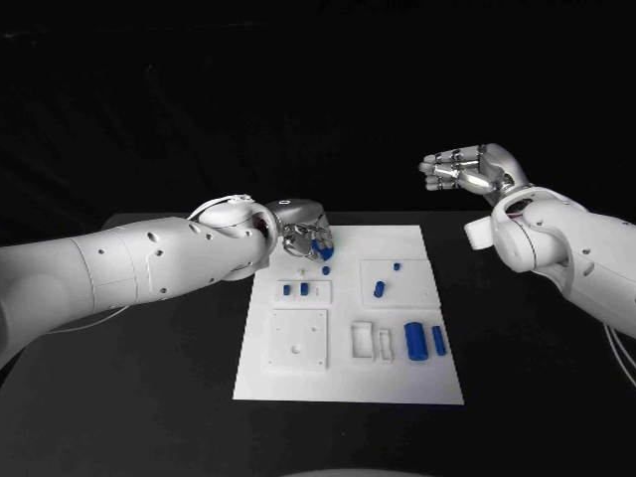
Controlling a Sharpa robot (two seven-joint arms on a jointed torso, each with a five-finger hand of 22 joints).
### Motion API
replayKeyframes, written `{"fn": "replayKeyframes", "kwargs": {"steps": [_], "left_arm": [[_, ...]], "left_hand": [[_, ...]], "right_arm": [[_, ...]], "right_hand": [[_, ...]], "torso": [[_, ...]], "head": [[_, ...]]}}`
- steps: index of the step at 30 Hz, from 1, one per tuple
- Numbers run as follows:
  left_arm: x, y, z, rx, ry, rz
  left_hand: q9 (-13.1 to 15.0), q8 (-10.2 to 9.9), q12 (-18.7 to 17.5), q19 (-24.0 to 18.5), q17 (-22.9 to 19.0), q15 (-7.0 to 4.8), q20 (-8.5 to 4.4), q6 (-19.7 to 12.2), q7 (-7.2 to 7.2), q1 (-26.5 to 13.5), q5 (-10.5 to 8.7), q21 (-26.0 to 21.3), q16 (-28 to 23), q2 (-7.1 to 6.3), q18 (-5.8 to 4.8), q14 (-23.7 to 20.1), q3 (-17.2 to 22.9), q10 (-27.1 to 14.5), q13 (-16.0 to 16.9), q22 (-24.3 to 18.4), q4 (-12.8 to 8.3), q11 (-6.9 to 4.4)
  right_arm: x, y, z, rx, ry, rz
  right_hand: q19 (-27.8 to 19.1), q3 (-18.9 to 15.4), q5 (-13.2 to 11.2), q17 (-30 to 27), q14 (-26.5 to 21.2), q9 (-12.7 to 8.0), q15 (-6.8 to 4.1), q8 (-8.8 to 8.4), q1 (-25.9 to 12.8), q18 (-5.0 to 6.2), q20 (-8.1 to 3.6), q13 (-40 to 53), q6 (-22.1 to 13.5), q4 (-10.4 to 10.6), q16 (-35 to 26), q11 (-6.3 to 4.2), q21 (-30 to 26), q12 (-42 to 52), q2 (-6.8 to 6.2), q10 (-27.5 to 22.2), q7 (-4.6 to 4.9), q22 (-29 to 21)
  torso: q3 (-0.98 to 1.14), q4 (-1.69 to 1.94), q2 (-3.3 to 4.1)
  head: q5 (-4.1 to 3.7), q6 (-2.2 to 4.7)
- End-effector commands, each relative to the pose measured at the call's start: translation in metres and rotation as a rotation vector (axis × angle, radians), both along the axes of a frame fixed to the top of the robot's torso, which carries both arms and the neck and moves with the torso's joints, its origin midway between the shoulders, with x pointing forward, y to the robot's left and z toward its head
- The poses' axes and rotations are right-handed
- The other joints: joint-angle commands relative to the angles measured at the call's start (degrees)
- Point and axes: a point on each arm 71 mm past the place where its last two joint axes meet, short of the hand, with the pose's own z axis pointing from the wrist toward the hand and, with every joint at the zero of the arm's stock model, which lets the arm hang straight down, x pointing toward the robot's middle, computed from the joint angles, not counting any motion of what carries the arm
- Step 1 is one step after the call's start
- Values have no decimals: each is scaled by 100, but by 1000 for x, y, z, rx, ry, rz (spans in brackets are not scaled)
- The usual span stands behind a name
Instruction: Assemble the parts on the task board
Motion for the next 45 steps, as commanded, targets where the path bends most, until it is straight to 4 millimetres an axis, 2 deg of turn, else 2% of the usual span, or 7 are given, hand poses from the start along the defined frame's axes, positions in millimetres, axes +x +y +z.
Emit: {"fn": "replayKeyframes", "kwargs": {"steps": [1, 5, 12, 15, 21, 36, 45], "left_arm": [[-2, -5, -6, 64, 1, -43], [-2, -8, -12, 87, 10, -44], [-1, -11, -20, 122, 15, -41], [-1, -12, -24, 133, 19, -40], [-1, -14, -29, 135, 3, -35], [0, -17, -37, 120, -24, -37], [0, -18, -41, 127, -10, -38]], "left_hand": [[-1, -5, -23, 186, 109, -56, -59, -23, -20, 3, 99, 163, 170, -65, -6, 174, -59, -75, -1, 165, -21, -3], [-4, -19, 1, 258, 632, -103, -126, -17, -25, -44, 114, 657, 943, -36, 71, -89, -102, -111, 7, 1015, -46, -17], [-3, -3, -23, 450, 1016, -196, -192, -61, -43, -85, 122, 960, 1864, -59, 146, -39, -16, -136, 0, 1615, -74, -42], [-4, -3, -26, 600, 1287, -265, -264, -102, -58, -148, 124, 1257, 2823, -95, 153, -31, 100, -134, -2, 2020, -50, -72], [-2, -5, -21, 677, 1031, -325, -318, -105, -76, -220, 114, 1791, 4116, -167, 196, 69, 273, -221, 1, 2013, 16, -99], [-7, -13, -26, 766, 643, -360, -330, -81, -178, -235, 140, 2073, 4681, -101, 275, 307, 488, -287, -4, 2004, 89, -117], [-5, -9, -25, 855, 605, -376, -349, 183, -90, -279, 131, 2170, 4794, -9, 291, 423, 635, -106, -4, 2007, 141, -144]], "right_arm": [[0, 0, 3, 68, -36, -7], [0, 0, 4, 86, -44, -12], [0, 1, 5, 96, -49, -13], [0, 2, 5, 98, -50, -13], [-1, 2, 6, 99, -51, -13], [-1, 3, 8, 100, -54, -11], [-2, 3, 9, 101, -65, -19]], "right_hand": [[57, 95, 38, 0, 195, 1, -15, 2, 3, 26, 3, -1, 65, -33, -301, -8, 36, -19, 19, 63, -3, -146], [43, 167, 57, -1, 329, 0, -13, 0, -12, 38, 11, -2, 67, -47, -561, -6, 22, -25, 27, 47, -8, -151], [42, 173, 72, -1, 344, 0, -12, 0, -33, 45, 15, -1, 62, -39, -566, -5, 20, -23, 19, 51, -7, -152], [45, 170, 82, -2, 346, 0, -11, 0, -48, 47, 16, -1, 56, -30, -568, -5, 21, -23, 12, 54, -5, -152], [43, 173, 84, -2, 345, 0, -11, 0, -50, 47, 17, -1, 50, -26, -569, -4, 19, -24, 12, 51, -3, -152], [54, 214, 121, -2, 364, 0, -17, 0, -60, 47, 13, -1, 72, -10, -568, -11, 21, -25, -3, 74, -10, -152], [80, 374, 196, -1, 388, 1, -27, 2, -104, 46, 0, -1, 97, 28, -568, -25, 21, -25, -33, 100, -22, -152]], "torso": [[1, -5, 0], [5, -9, 0], [5, -7, 10], [9, -13, 18], [11, -27, 28], [7, -25, 24], [9, -16, 23]], "head": [[0, 13], [-5, 17], [-16, 11], [-22, 13], [-34, 8], [-86, -1], [-94, -4]]}}
